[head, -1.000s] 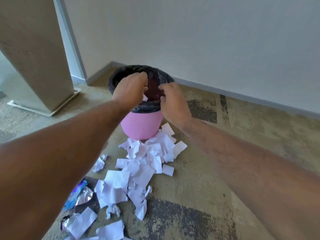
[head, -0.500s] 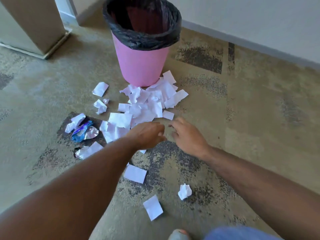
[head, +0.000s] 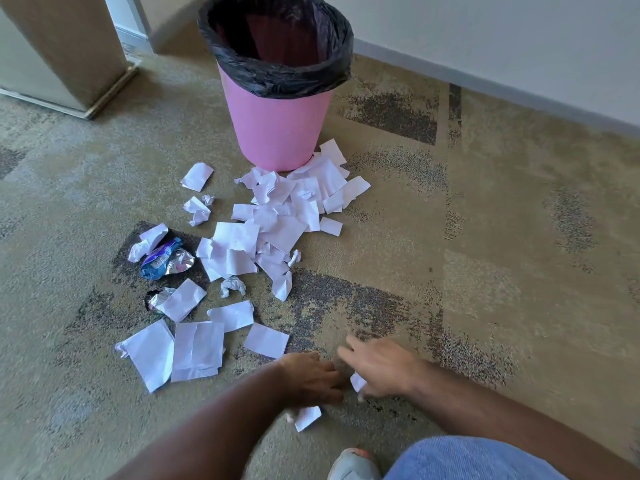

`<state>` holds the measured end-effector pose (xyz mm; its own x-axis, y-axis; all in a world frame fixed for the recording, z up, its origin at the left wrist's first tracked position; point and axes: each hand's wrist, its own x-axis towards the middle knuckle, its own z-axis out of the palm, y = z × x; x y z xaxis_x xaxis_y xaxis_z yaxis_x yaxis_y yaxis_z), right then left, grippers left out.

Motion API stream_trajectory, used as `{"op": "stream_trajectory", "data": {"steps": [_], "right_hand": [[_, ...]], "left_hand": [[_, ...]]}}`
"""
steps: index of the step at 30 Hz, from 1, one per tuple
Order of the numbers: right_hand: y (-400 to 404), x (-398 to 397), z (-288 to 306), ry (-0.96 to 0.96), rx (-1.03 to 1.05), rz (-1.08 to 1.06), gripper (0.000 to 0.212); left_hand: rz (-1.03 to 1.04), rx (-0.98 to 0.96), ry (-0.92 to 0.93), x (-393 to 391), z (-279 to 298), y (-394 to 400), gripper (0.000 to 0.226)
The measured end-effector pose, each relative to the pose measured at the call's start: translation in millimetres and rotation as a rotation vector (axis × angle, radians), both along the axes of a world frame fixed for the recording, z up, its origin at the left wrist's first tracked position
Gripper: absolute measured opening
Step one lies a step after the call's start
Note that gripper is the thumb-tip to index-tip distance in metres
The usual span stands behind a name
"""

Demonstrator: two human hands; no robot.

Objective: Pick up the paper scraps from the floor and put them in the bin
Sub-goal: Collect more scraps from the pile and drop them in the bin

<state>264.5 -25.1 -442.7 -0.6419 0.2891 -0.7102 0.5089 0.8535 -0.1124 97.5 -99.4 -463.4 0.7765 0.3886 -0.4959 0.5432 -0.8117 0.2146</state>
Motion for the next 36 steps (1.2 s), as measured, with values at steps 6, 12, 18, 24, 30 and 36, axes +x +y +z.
{"op": "stream_trajectory", "data": {"steps": [6,12,18,24,30,36], "right_hand": [[-3.4,0.6,-8.1,0.076,0.044,0.009,0.042],[14.3,-14.5,-6.2,0.171,0.086,0.002,0.027],[51.2,-53.4,18.2,0.246,0.163,0.032,0.020],[90.5,-107.2,64.9,0.294,0.236,0.139,0.010],[109.5,-160.5,103.0,0.227,0.253,0.228,0.012],[83.1,-195.2,90.6,0.216,0.125,0.139,0.016]], "left_hand": [[0.094,-0.027,-0.092,-0.3,-11.0,-6.1,0.028],[0.253,-0.070,0.089,-21.8,-4.6,12.0,0.016],[0.430,-0.024,0.198,-70.1,39.4,59.2,0.021],[0.549,0.016,0.321,-135.8,78.0,99.0,0.027],[0.627,0.086,0.320,-171.6,103.4,125.1,0.027],[0.951,-0.034,0.049,-186.9,69.5,80.9,0.033]]}}
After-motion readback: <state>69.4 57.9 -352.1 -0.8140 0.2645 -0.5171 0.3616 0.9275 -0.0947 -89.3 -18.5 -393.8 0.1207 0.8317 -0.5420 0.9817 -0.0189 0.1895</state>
